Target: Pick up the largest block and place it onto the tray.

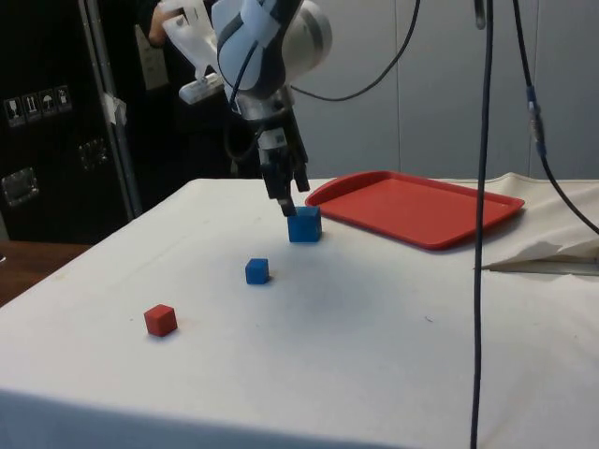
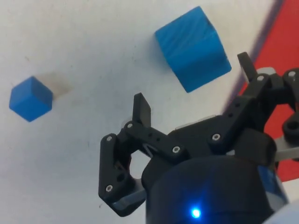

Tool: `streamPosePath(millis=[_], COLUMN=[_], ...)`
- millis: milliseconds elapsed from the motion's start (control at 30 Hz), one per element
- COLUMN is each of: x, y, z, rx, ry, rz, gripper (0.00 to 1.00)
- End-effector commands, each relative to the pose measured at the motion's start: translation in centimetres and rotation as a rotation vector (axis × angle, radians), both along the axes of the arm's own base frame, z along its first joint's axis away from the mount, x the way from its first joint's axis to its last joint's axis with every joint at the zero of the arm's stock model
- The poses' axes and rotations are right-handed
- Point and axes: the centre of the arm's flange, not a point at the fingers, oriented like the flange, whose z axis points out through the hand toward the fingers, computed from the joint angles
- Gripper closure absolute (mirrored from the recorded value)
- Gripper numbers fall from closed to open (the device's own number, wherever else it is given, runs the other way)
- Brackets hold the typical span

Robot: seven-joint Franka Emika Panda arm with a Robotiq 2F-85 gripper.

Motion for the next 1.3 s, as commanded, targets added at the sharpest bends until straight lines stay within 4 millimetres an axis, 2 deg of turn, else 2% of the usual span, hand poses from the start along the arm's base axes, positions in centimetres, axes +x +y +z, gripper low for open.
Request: streamPosePath(millis=[0,467,1267], x=[0.1,0.1,0.2], y=[-0.2,-1.6,-2.1], z=[-0.2,-1.9,-3.7], rx=[0.008,0.017,0.056], ry=[-0.001,0.012,0.006], rz=[0.000,-0.004,-0.008], gripper=[0.00,0.00,0.00])
